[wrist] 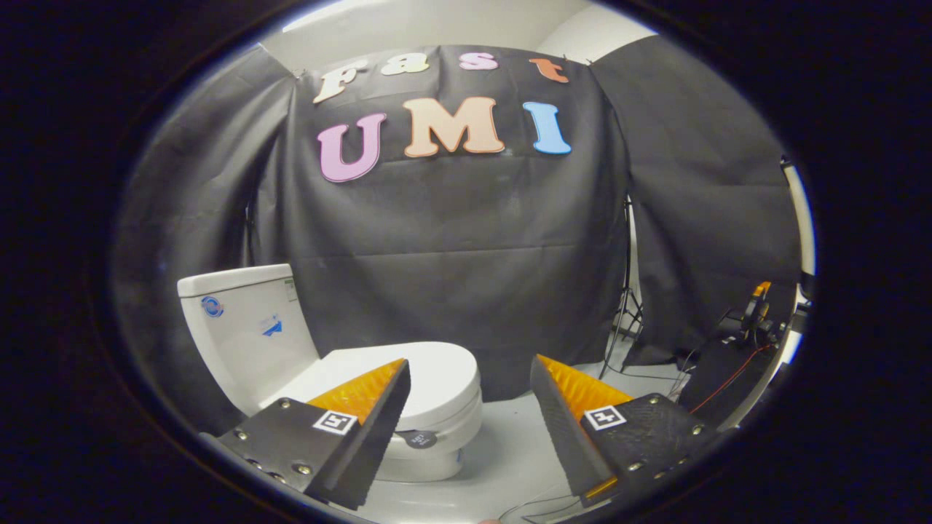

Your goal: Open the toilet lid.

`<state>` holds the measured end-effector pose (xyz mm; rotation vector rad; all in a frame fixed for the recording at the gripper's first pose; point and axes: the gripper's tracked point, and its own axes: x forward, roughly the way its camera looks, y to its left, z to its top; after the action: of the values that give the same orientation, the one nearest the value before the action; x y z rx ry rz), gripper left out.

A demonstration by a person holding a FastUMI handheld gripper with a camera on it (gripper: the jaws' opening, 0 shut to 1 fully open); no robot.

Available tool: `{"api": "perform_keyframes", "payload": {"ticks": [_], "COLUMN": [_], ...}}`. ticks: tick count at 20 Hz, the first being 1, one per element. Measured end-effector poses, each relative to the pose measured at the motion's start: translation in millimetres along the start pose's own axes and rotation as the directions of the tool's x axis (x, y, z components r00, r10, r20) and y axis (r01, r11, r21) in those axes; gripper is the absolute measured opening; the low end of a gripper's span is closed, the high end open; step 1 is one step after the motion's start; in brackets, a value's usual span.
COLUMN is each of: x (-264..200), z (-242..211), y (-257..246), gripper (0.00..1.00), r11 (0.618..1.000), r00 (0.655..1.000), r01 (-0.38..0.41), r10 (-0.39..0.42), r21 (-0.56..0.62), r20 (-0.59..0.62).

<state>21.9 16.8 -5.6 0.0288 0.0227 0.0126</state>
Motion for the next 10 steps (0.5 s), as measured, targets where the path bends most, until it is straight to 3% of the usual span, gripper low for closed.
{"api": "perform_keyframes", "payload": {"ticks": [10], "x": [50.0], "z": [-37.1], "y": [26.5], "gripper": [0.98], "r11": [0.999], "r00": [0.993], "r01": [-0.037], "r10": [0.039], "r21": [0.026], "r20": [-0.114]}}
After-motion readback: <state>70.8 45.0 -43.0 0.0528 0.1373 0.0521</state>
